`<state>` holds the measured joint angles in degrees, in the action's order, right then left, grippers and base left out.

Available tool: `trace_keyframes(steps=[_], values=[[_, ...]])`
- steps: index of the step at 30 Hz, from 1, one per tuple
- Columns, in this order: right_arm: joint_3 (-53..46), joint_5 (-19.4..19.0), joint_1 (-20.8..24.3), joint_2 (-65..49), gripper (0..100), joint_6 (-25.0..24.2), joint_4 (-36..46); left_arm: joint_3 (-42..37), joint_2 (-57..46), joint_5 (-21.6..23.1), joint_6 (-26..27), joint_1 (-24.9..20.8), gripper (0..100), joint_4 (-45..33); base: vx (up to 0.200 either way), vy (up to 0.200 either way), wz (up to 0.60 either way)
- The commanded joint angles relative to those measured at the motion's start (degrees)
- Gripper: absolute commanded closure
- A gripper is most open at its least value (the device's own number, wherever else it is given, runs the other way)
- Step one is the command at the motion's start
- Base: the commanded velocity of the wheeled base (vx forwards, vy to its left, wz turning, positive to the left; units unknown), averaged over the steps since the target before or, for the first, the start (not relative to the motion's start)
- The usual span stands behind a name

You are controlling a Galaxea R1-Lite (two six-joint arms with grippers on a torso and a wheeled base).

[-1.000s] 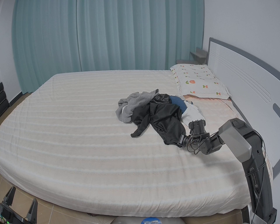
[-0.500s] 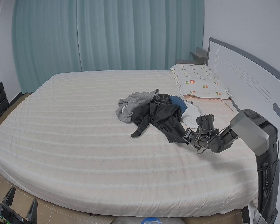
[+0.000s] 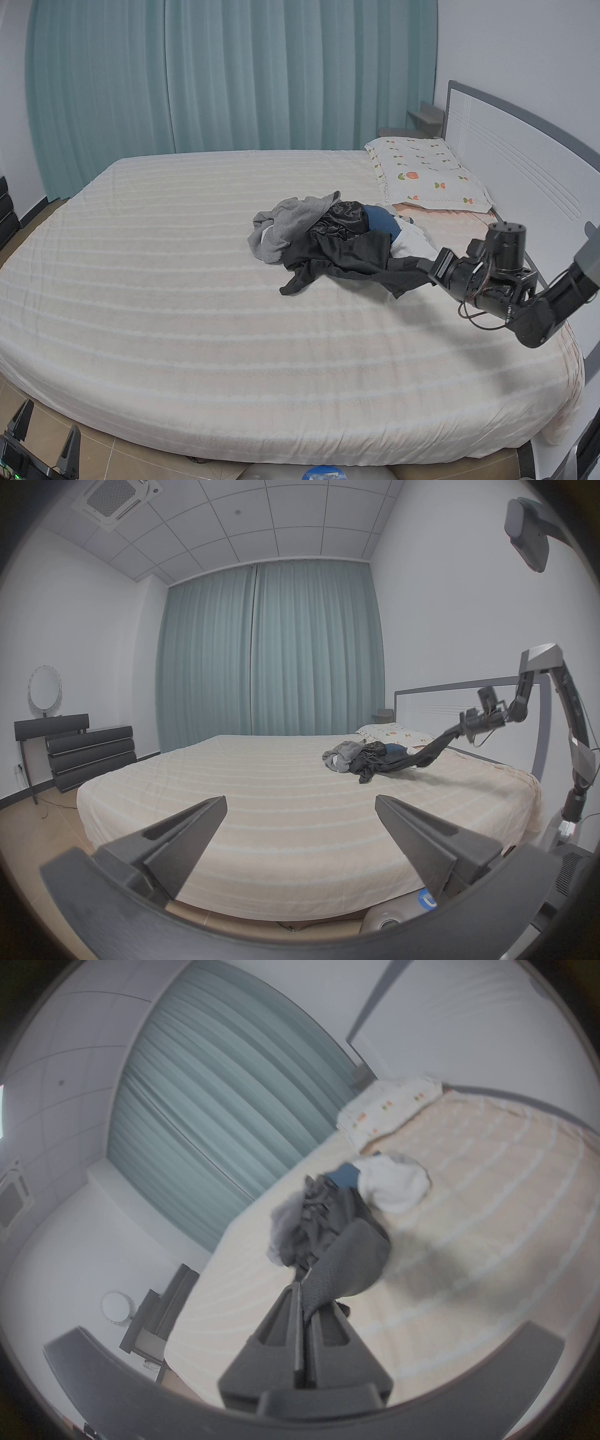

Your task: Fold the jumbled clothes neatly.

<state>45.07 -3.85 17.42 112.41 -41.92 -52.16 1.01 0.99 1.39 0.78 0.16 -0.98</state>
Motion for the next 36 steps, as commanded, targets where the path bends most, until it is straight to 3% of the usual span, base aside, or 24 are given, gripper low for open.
trace_keyframes(steps=[1, 9, 36], values=[[-4.99, 1.92, 2.71, -18.54, 100, 2.55, -1.98, -0.84, -0.99, 0.02, 0.01, 0.02, 0, 0.01, 0.000, 0.000, 0.00], [-5.87, 2.36, 7.63, -26.01, 100, 5.54, 2.15, -0.84, -0.99, 0.02, 0.10, 0.02, 0, 0.01, 0.000, 0.000, 0.00], [-8.24, 2.36, 9.56, -30.93, 100, 7.73, 2.24, -0.84, -0.99, 0.63, 3.70, 0.02, 0, 0.45, 0.000, 0.000, 0.00]])
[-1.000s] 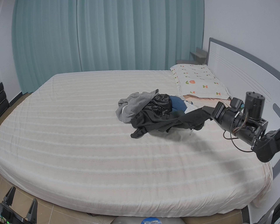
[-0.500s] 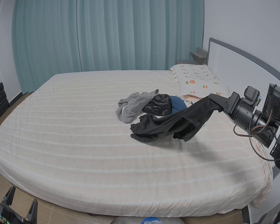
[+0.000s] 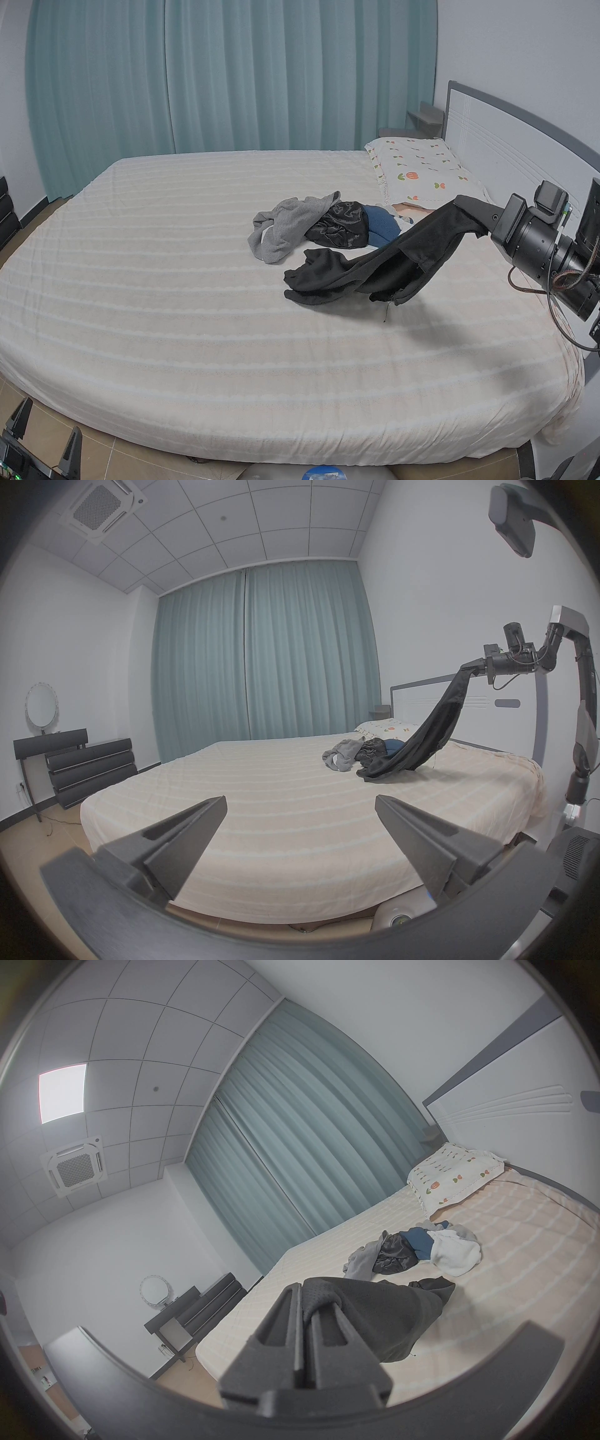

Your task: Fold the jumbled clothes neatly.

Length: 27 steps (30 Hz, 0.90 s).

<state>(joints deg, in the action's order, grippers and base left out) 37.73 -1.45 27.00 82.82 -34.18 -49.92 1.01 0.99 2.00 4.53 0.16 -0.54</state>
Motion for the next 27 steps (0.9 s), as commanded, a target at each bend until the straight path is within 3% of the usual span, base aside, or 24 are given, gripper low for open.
trace_keyframes(steps=[1, 10, 13, 17, 20, 24, 27], values=[[-1.43, -0.04, 0.07, -1.44, 100, -0.01, -0.09, -0.84, -0.99, 0.02, -0.14, 0.02, 0, 0.01, 0.000, 0.000, 0.00], [-4.07, -0.57, -0.37, -2.05, 100, -0.09, -0.53, -0.75, -0.99, -0.15, -1.02, 0.02, 0, 0.36, 0.000, 0.000, 0.00], [-3.72, -0.75, -0.37, -1.44, 100, -0.18, -0.53, 11.82, 2.88, 0.29, -9.98, 0.11, 0, 3.26, 0.000, 0.000, 0.00], [-3.72, -0.83, 0.07, -1.08, 100, -0.18, -0.53, 13.31, 9.03, 1.96, -6.73, 0.19, 0, 2.73, 0.000, 0.000, 0.00], [-3.54, -0.75, 0.16, -1.08, 100, -0.18, -0.53, 12.26, 12.55, 4.77, -6.03, 0.11, 0, 1.59, 0.000, 0.000, 0.00], [-3.01, -0.66, 0.16, -1.35, 100, -0.01, -0.44, 12.26, 20.99, 12.15, -5.68, 0.11, 0, 1.06, 0.000, 0.000, 0.00], [-2.57, -0.57, 0.24, -1.44, 100, -0.01, -0.27, 12.61, 27.14, 14.00, -5.06, -0.07, 0, 2.12, 0.000, 0.000, 0.00]])
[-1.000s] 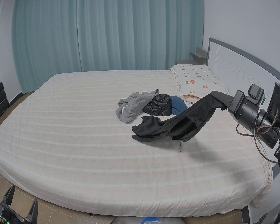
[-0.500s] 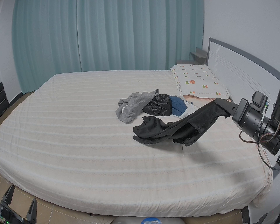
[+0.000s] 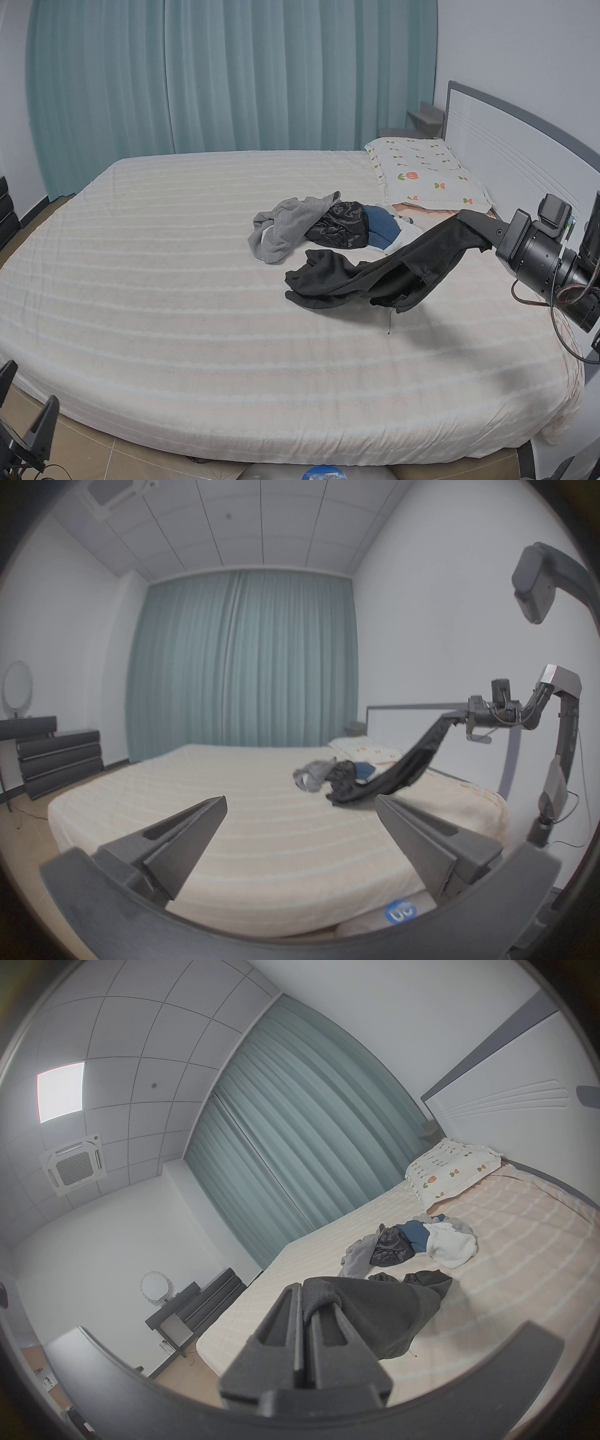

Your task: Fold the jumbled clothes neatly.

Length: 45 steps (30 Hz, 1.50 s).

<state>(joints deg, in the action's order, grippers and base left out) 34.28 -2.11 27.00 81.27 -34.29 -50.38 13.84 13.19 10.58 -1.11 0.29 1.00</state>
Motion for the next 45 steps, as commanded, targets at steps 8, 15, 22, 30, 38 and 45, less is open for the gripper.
trace_keyframes(steps=[8, 15, 22, 30, 38, 45], values=[[1.58, 0.44, 0.07, -0.24, 100, 0.81, 0.55, -0.56, 39.37, 6.82, 1.72, -10.66, 0, 8.84, 0.000, 0.000, 0.00], [2.28, 0.44, -0.02, 0.11, 100, 0.81, 0.55, 0.23, 60.64, 6.29, 1.90, -18.40, 0, 23.43, 0.000, 0.000, 0.00], [5.36, 0.35, -0.28, 1.78, 100, 0.89, 0.64, 4.71, 86.48, -4.52, -2.85, -26.66, 0, 41.63, 0.000, 0.000, 0.00], [8.35, 0.61, 0.51, 1.96, 100, 0.81, 0.55, 18.77, 103.70, -12.43, -8.38, -34.22, 0, 47.34, 0.000, 0.000, 0.00], [12.04, 1.14, 4.02, 1.61, 100, 0.89, 0.64, 32.48, 113.99, -13.04, -11.11, -38.26, 0, 47.34, 0.000, 0.000, 0.00], [12.92, 1.85, 5.52, 1.69, 100, 0.89, 0.55, 41.62, 118.73, -13.57, -15.94, -38.88, 0, 47.34, 0.000, 0.000, 0.00]])
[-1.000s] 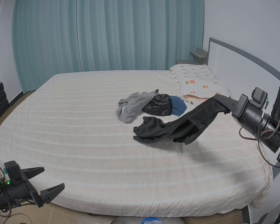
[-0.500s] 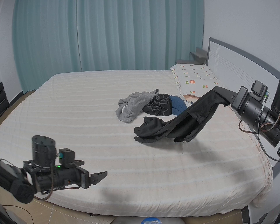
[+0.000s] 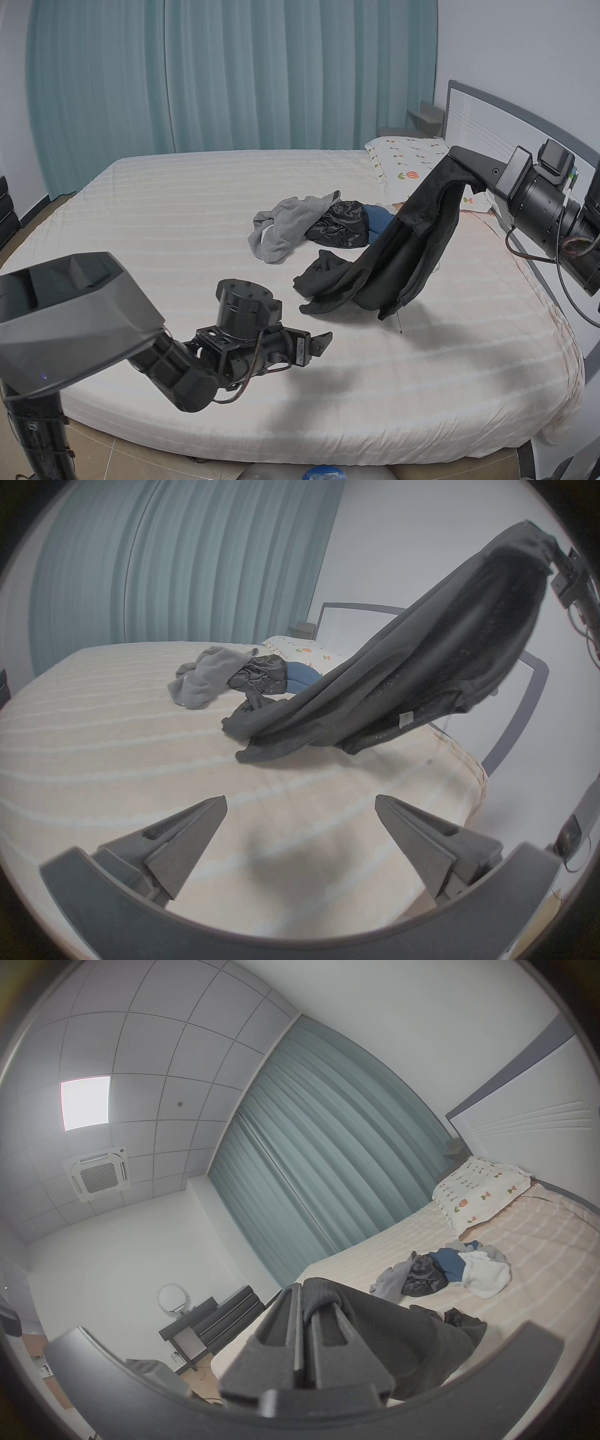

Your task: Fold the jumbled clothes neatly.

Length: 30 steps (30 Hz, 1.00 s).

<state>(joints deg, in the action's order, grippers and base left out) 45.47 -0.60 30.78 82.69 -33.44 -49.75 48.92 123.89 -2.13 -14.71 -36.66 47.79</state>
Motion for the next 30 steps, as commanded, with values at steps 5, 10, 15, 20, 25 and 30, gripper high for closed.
trace_keyframes(steps=[5, 10, 15, 20, 25, 30], values=[[3.92, -0.11, 1.65, 0.72, 100, 0.04, 0.00, 10.67, 12.34, -0.77, -3.92, -1.75, 0, 0.82, 0.000, 0.000, 0.00], [5.77, -0.02, 1.65, 1.33, 100, 0.04, 1.41, 16.29, 17.87, -1.03, -5.41, -1.75, 0, 2.66, 0.000, 0.000, 0.00], [5.95, -0.11, 1.47, 0.54, 100, 0.04, 1.94, 22.27, 22.97, -4.46, -6.20, -1.14, 0, 4.60, 0.000, 0.000, 0.00], [5.77, -0.11, 1.47, 1.07, 100, 0.04, 2.03, 27.46, 26.58, -5.69, -7.52, -0.61, 0, 4.16, 0.000, 0.000, 0.00], [5.77, -0.28, 0.95, 1.42, 100, 0.04, 2.03, 30.36, 28.07, -5.69, -7.52, 0.62, 100, 3.54, 0.000, 0.000, 0.00], [5.77, -0.63, -0.46, 1.77, 100, -0.05, 1.94, 30.27, 28.42, -5.86, -7.79, 1.94, 100, 3.63, 0.000, 0.000, 0.00]])
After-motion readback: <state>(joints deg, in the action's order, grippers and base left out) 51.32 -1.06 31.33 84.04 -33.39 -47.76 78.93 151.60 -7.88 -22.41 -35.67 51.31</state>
